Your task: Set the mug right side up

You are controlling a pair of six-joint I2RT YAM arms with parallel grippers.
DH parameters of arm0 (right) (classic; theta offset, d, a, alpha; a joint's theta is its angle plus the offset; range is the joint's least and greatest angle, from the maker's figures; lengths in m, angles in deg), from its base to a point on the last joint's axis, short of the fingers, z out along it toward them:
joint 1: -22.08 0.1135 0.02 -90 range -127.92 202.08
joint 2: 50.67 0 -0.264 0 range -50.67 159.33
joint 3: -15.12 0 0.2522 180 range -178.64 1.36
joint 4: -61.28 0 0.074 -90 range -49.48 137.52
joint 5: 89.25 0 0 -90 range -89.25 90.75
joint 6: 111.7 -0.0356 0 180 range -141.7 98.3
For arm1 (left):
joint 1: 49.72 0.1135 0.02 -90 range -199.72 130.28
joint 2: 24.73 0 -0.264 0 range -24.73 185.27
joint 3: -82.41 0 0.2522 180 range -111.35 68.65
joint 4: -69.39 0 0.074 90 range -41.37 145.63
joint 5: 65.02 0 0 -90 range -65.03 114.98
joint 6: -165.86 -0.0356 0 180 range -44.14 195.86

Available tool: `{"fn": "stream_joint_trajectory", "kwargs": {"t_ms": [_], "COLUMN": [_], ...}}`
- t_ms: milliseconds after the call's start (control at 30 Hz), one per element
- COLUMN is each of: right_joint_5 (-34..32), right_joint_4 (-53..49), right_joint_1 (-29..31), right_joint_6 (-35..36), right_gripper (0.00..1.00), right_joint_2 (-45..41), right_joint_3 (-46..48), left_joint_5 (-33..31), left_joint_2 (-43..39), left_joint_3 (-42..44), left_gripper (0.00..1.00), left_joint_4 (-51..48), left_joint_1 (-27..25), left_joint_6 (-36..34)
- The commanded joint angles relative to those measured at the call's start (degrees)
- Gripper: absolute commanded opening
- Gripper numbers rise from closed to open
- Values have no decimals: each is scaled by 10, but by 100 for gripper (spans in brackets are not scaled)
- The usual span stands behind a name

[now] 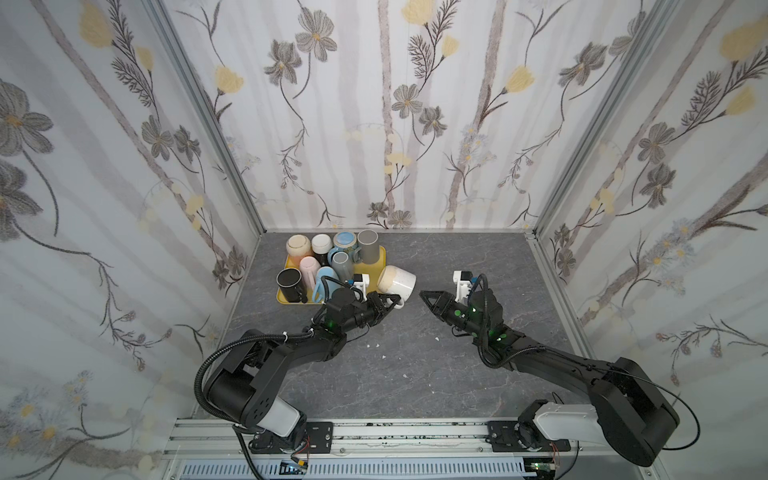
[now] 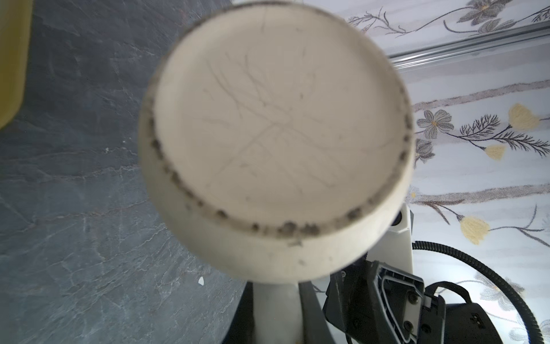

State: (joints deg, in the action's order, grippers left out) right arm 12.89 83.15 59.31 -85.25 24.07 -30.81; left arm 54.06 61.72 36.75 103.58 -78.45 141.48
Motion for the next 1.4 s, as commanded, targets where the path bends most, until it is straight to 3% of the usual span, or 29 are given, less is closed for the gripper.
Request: {"fn": "stream_joint_trajectory", "kwargs": {"t_ms": [0,67,200,567,733,867,1100,1367], "right_joint_5": [19,23,40,64,55,42,8,-29], "right_joint_4": [15,27,39,31,3,-22,-113,-193], "right_joint_1": [6,13,24,44,44,45,44,45], "right_joint_6": [-12,-15,-19,-9,13,33,95,152], "right_gripper": [32,32,33,34,34,35,35,37], "right_joint_2": [27,52,108,222,235,235,236,235], "right_joint_3": [-9,-15,-40,-105,-130,-139,-185,-237], "left_joint_5": [-55,-102,-175,-278,-299,-309,-351,-366], "left_joint_2": [-22,-28,-5,121,154,159,143,168], "left_joint_3": [-39,-74,-124,-197,-205,-210,-229,-280], "left_gripper": [0,0,0,0,0,21,43,43], "left_joint_4": [-80,-182,-289,-349,-352,-379,-451,-509], "left_joint_1": [18,30,52,58,57,57,57,57], "left_joint_6": [-126,-205,-307,-425,-447,-442,-427,-443]}}
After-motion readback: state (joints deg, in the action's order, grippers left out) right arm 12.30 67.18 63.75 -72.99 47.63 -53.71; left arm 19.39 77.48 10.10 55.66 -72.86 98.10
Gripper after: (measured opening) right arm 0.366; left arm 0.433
